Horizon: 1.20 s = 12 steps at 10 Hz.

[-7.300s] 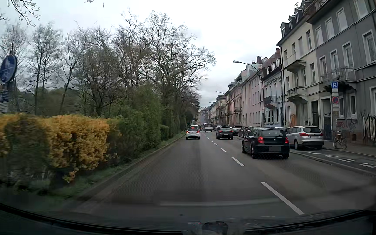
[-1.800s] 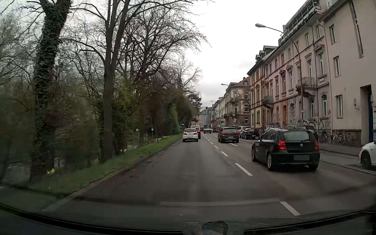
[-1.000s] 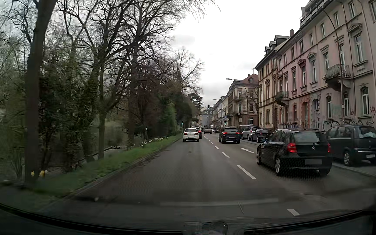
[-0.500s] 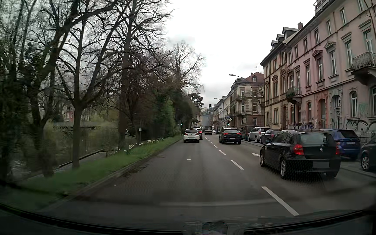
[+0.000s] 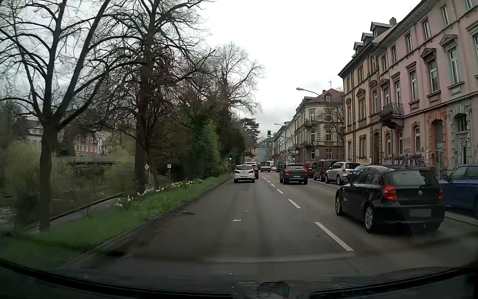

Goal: Follow the waypoints while adhering to traffic rules and regulations

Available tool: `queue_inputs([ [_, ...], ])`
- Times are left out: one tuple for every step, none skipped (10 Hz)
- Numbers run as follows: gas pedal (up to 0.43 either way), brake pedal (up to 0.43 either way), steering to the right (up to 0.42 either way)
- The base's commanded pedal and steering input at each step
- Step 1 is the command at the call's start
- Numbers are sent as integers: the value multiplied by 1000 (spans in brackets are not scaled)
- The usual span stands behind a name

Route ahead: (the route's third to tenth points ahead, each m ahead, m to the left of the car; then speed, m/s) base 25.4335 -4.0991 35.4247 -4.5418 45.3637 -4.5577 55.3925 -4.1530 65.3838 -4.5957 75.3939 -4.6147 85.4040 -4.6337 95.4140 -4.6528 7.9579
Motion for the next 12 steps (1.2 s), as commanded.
queue_inputs([
  [87,0,1],
  [87,0,1],
  [87,0,1],
  [87,0,1],
  [87,0,1],
  [87,0,1],
  [87,0,1],
  [98,0,1],
  [98,0,1],
  [98,0,1],
  [98,0,1],
  [98,0,1],
])
